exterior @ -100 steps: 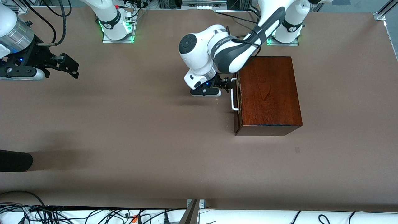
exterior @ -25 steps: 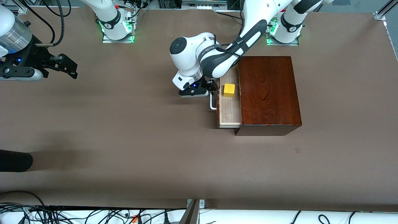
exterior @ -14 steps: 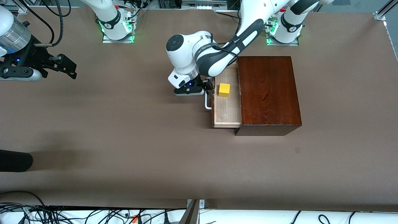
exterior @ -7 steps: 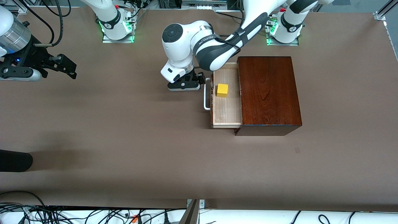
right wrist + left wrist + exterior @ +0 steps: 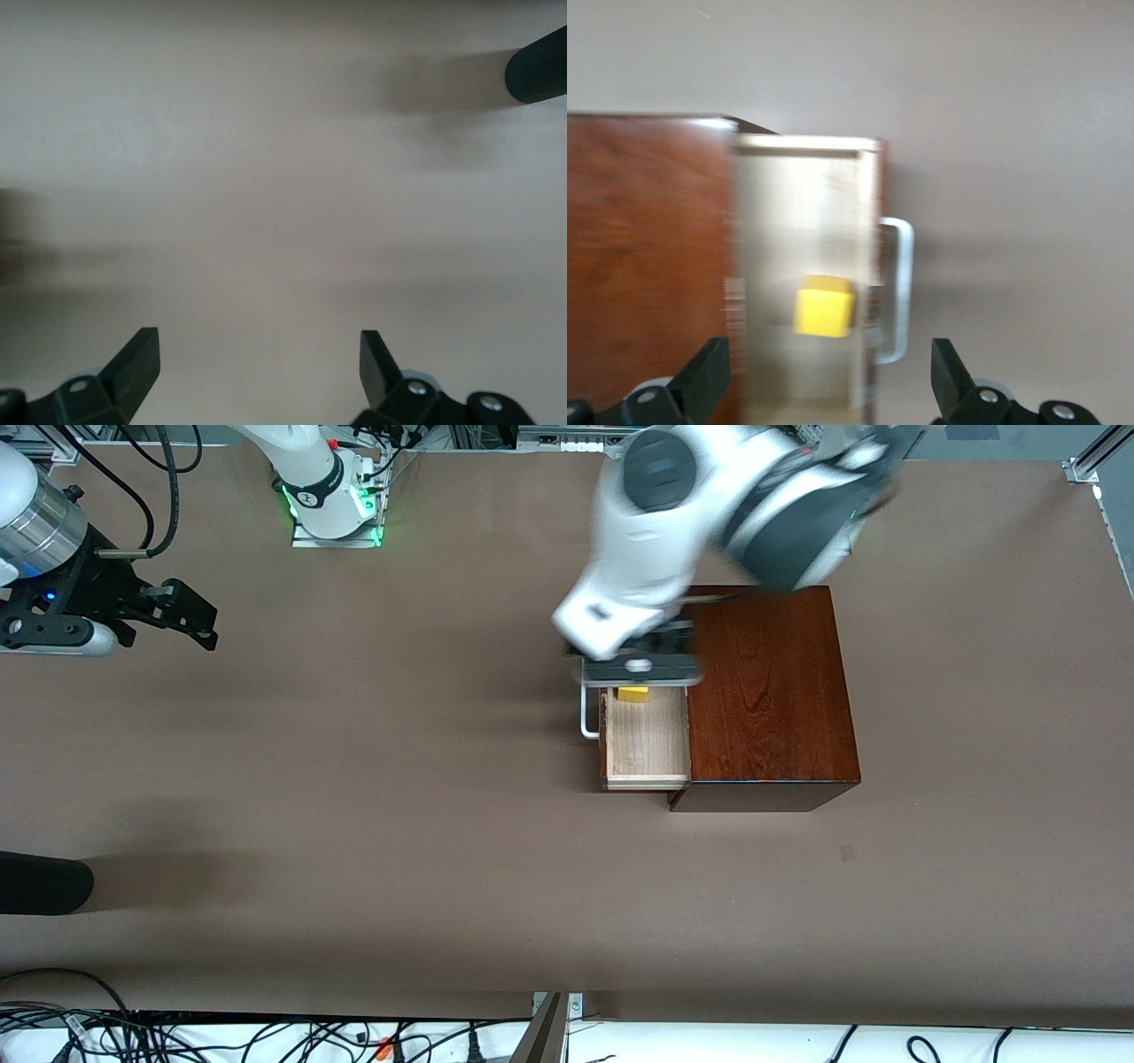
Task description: Open drawer, take yellow block, close drawer
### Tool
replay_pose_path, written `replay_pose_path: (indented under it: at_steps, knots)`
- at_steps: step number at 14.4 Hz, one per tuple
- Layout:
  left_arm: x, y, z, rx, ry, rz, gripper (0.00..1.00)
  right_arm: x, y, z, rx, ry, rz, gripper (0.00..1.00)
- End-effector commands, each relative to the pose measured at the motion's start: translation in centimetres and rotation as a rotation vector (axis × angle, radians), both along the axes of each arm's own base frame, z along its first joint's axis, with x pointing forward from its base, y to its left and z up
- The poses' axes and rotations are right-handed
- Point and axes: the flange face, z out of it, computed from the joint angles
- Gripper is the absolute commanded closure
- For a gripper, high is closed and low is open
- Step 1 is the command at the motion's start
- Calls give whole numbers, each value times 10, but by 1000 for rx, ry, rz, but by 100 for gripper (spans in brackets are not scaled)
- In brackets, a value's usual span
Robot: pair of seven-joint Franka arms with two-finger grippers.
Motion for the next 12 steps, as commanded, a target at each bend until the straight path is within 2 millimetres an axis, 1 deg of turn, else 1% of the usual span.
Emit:
replay_pose_path:
  at_steps: [1,2,3,4,6,9,10,12]
  knots:
    - [-13,87,38,-16,25,-50,0,1,0,5,14,-1,-10,0]
    - [-10,119,51,-30,28,-56,0,1,0,5,14,-1,-10,0]
    - [-9,143,62,-44,30,-62,0,0,1,5,14,-1,-8,0]
    - [-8,164,70,-53,34,-71,0,0,1,5,14,-1,-8,0]
    - [-4,193,79,-65,30,-66,0,1,0,5,14,-1,-10,0]
    - [5,238,84,-66,24,-58,0,1,0,5,15,-1,-11,0]
    - [7,256,84,-65,32,-69,0,1,0,5,15,-2,-11,0]
    - [6,277,90,-52,28,-77,0,0,1,5,15,-1,-10,0]
